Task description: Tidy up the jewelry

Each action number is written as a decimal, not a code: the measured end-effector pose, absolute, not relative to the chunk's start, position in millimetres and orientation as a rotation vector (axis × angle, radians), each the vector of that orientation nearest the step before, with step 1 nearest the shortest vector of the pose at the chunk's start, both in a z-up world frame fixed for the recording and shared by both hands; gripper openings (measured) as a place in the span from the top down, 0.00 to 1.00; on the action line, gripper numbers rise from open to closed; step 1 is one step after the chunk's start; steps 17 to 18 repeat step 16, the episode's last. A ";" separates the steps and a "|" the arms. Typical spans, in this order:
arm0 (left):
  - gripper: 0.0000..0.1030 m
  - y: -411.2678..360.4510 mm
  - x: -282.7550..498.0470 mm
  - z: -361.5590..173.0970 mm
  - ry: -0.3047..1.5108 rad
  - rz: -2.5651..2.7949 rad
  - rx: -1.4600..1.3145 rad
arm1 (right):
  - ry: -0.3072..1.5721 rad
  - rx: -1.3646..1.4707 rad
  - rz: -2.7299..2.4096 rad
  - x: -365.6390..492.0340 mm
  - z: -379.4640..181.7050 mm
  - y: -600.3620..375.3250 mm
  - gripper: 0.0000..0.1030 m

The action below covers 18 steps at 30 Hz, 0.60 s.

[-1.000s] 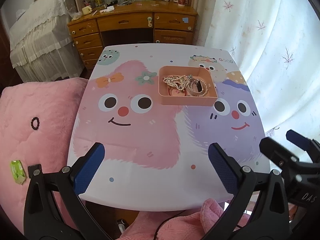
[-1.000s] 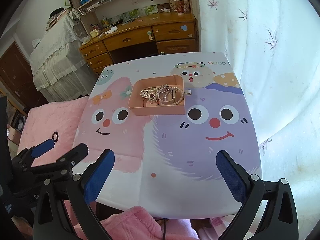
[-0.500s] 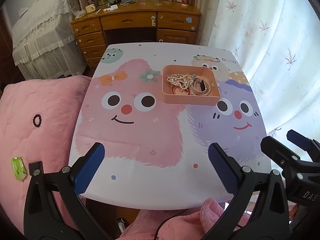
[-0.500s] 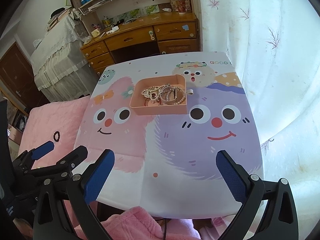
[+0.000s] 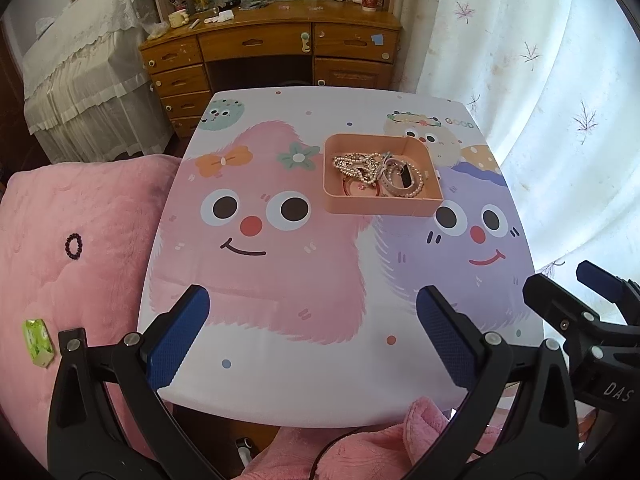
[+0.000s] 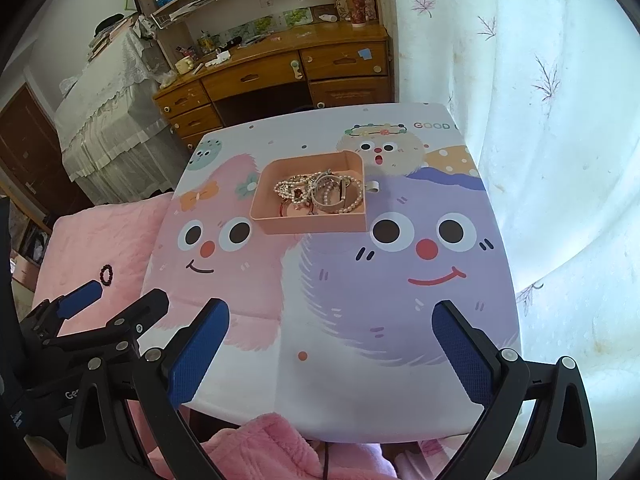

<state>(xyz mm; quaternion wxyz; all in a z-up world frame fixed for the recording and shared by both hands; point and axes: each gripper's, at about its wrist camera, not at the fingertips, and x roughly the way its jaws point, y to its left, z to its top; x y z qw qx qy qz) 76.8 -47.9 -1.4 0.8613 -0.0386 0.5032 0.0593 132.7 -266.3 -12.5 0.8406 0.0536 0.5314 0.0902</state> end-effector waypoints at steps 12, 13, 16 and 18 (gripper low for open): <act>0.00 -49.7 93.5 1.6 1.043 0.113 -0.052 | 1.126 0.117 0.148 145.7 -14.4 -269.8 0.01; 0.00 -49.7 95.3 2.1 1.041 0.110 -0.052 | 1.124 0.118 0.142 147.4 -14.3 -271.0 0.01; 0.00 -49.1 101.4 4.6 1.029 0.100 -0.049 | 1.123 0.130 0.127 153.4 -14.7 -274.8 0.01; 0.00 -49.1 101.4 4.6 1.029 0.100 -0.049 | 1.123 0.130 0.127 153.4 -14.7 -274.8 0.01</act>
